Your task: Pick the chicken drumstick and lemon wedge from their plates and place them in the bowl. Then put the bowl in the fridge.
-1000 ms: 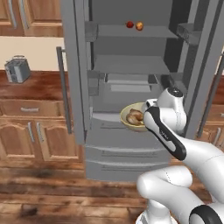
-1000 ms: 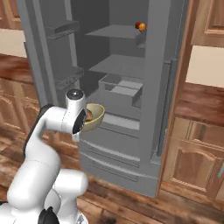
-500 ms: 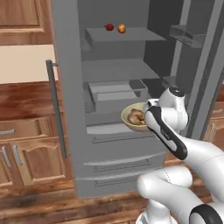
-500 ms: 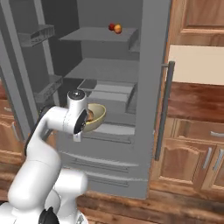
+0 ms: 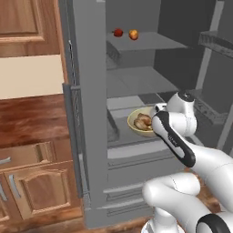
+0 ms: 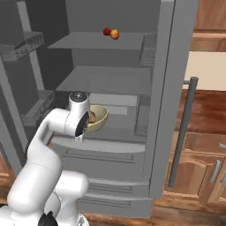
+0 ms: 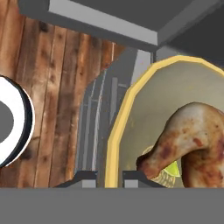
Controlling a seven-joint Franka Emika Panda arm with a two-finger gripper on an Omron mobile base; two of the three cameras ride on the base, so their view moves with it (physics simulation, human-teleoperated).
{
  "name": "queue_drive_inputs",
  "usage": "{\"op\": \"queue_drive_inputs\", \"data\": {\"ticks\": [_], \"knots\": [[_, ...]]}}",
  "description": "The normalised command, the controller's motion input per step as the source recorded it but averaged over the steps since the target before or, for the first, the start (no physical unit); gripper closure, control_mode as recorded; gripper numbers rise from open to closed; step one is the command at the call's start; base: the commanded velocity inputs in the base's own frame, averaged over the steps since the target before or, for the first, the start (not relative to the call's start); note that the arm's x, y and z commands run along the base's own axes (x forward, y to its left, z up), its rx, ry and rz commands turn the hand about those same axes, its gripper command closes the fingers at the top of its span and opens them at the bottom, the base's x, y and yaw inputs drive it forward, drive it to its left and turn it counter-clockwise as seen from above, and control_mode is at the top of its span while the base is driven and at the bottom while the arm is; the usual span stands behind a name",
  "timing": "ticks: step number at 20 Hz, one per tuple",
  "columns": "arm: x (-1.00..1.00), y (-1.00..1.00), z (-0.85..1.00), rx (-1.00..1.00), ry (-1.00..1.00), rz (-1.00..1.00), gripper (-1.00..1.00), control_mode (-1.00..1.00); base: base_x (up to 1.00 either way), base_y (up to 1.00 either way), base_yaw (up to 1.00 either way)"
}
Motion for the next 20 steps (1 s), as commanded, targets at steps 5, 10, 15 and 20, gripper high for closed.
{"op": "queue_drive_inputs", "data": {"ticks": [5,10,15,20], "knots": [[0.0,0.0,0.0,0.0,0.0,0.0,1.0,1.0,0.83,0.04,-0.07],[0.0,0.0,0.0,0.0,0.0,0.0,1.0,1.0,0.41,0.12,0.0],[0.0,0.0,0.0,0.0,0.0,0.0,1.0,1.0,0.12,0.03,0.0],[0.0,0.0,0.0,0.0,0.0,0.0,1.0,1.0,0.0,0.0,0.0]]}}
